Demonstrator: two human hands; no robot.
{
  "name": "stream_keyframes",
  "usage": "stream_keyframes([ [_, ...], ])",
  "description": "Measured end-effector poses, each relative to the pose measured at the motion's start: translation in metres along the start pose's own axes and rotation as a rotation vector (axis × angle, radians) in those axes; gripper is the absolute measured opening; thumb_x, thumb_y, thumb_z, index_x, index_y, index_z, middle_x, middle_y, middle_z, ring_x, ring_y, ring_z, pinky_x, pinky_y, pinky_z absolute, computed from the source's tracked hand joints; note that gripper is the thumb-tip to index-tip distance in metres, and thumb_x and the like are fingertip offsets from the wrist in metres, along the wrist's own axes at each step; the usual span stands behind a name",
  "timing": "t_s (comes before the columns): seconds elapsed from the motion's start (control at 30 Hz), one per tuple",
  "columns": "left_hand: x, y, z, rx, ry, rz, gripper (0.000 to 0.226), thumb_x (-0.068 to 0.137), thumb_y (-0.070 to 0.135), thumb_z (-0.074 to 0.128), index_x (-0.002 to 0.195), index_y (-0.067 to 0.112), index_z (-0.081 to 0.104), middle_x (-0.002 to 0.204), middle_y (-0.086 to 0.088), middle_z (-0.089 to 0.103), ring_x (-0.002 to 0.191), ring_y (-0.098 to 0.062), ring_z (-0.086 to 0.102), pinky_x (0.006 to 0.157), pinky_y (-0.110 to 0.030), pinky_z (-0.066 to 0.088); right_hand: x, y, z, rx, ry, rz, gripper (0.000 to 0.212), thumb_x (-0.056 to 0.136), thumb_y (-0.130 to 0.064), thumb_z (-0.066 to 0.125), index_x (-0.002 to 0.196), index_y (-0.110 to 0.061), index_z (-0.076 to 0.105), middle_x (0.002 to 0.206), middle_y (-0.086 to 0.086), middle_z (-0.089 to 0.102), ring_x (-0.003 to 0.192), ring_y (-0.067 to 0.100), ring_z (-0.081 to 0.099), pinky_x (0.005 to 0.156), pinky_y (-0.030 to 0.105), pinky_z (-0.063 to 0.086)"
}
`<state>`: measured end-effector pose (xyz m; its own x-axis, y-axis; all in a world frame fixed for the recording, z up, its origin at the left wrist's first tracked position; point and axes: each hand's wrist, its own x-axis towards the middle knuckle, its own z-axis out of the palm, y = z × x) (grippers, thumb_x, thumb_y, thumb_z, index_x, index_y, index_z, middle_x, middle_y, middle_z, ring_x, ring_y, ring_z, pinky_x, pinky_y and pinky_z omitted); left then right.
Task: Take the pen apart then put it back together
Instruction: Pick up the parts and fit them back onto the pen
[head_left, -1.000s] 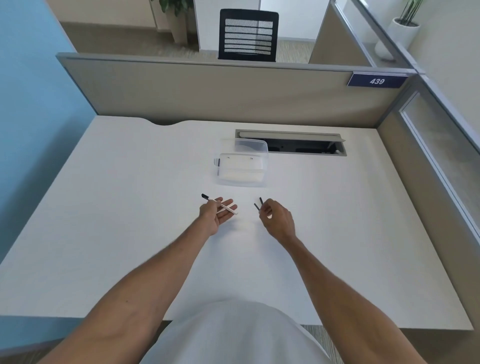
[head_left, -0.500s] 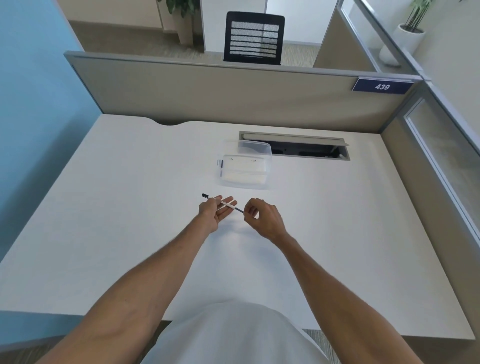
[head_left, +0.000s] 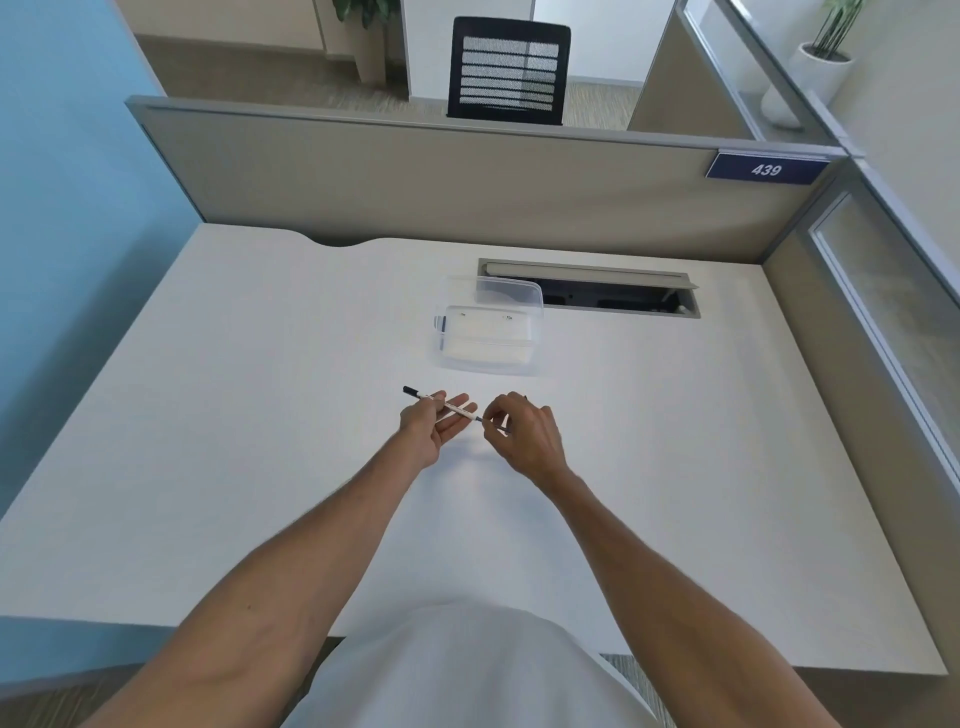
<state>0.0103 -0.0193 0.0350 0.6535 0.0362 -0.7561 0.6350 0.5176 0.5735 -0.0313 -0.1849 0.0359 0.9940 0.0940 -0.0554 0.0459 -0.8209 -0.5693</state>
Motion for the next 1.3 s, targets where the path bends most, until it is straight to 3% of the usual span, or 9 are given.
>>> stream_keyframes([
  [0.13,0.004,-0.001,0.000,-0.034,0.006,0.019,0.040,0.116,0.002,0.041,0.156,-0.004,0.047,0.150,-0.029,0.067,0.111,-0.041,0.075,0.107,-0.043,0.061,0.003,-0.003,0.001,0.045,0.054,-0.028,0.014,0.107,-0.026,0.068,0.111,-0.017,0.077,0.109,-0.007,0.077,0.094,0.018,0.073,0.104,0.041,0.048],
  [0.23,0.007,0.002,0.000,-0.048,0.011,0.023,0.033,0.116,0.001,0.043,0.148,-0.002,0.052,0.149,-0.029,0.067,0.091,-0.030,0.074,0.106,-0.039,0.061,0.006,-0.006,-0.002,0.095,0.061,-0.048,0.016,0.106,-0.028,0.070,0.117,-0.023,0.080,0.110,-0.009,0.078,0.088,0.018,0.075,0.107,0.040,0.047],
  [0.4,0.009,0.006,0.003,-0.067,0.000,0.012,0.016,0.116,0.001,0.044,0.130,0.003,0.050,0.149,-0.031,0.066,0.117,-0.035,0.069,0.117,-0.037,0.054,0.016,-0.005,-0.015,0.141,0.051,-0.077,0.021,0.100,-0.025,0.076,0.120,-0.024,0.082,0.110,-0.011,0.078,0.088,0.017,0.077,0.107,0.044,0.053],
  [0.63,0.009,0.010,0.010,-0.107,-0.022,0.009,0.016,0.116,0.002,0.044,0.131,0.005,0.047,0.151,-0.032,0.064,0.106,-0.035,0.071,0.102,-0.039,0.062,0.025,-0.007,-0.020,0.109,0.084,-0.072,0.014,0.100,-0.019,0.074,0.108,-0.021,0.084,0.103,-0.008,0.079,0.084,0.019,0.077,0.084,0.043,0.062],
  [0.77,0.012,0.012,0.013,-0.120,-0.016,-0.002,0.017,0.116,0.001,0.045,0.132,0.004,0.048,0.151,-0.032,0.064,0.117,-0.037,0.068,0.104,-0.039,0.061,0.031,-0.008,-0.019,0.112,0.080,-0.068,0.012,0.103,-0.020,0.074,0.107,-0.016,0.085,0.103,-0.004,0.077,0.083,0.023,0.076,0.081,0.046,0.062],
  [0.9,0.015,0.013,0.013,-0.129,-0.009,-0.003,0.017,0.115,0.001,0.047,0.132,0.003,0.051,0.141,-0.029,0.069,0.091,-0.031,0.072,0.108,-0.039,0.057,0.035,-0.012,-0.018,0.110,0.073,-0.083,0.014,0.104,-0.030,0.073,0.105,-0.021,0.083,0.103,-0.006,0.076,0.081,0.021,0.074,0.079,0.046,0.062],
  [1.07,0.009,0.017,0.013,-0.171,0.001,-0.020,0.029,0.114,0.000,0.048,0.142,0.004,0.055,0.113,-0.022,0.082,0.083,-0.026,0.080,0.081,-0.030,0.069,0.036,-0.015,-0.015,0.115,0.149,-0.039,0.023,0.106,-0.049,0.069,0.104,-0.029,0.080,0.107,-0.015,0.079,0.075,0.016,0.075,0.074,0.037,0.061],
  [1.13,0.004,0.020,0.012,-0.221,-0.015,-0.031,0.032,0.116,0.001,0.046,0.147,0.006,0.050,0.132,-0.025,0.077,0.107,-0.031,0.079,0.075,-0.029,0.069,0.037,-0.012,-0.015,0.127,0.178,0.018,0.027,0.109,-0.048,0.062,0.103,-0.028,0.079,0.108,-0.016,0.079,0.078,0.015,0.074,0.077,0.038,0.062],
  [1.3,0.004,0.027,0.009,-0.269,-0.016,-0.049,0.025,0.116,0.001,0.045,0.140,0.008,0.049,0.152,-0.023,0.067,0.115,-0.028,0.076,0.074,-0.022,0.064,0.040,0.001,-0.017,0.139,0.141,0.137,0.034,0.115,-0.043,0.051,0.107,-0.023,0.077,0.112,-0.012,0.080,0.088,0.020,0.074,0.086,0.041,0.062],
])
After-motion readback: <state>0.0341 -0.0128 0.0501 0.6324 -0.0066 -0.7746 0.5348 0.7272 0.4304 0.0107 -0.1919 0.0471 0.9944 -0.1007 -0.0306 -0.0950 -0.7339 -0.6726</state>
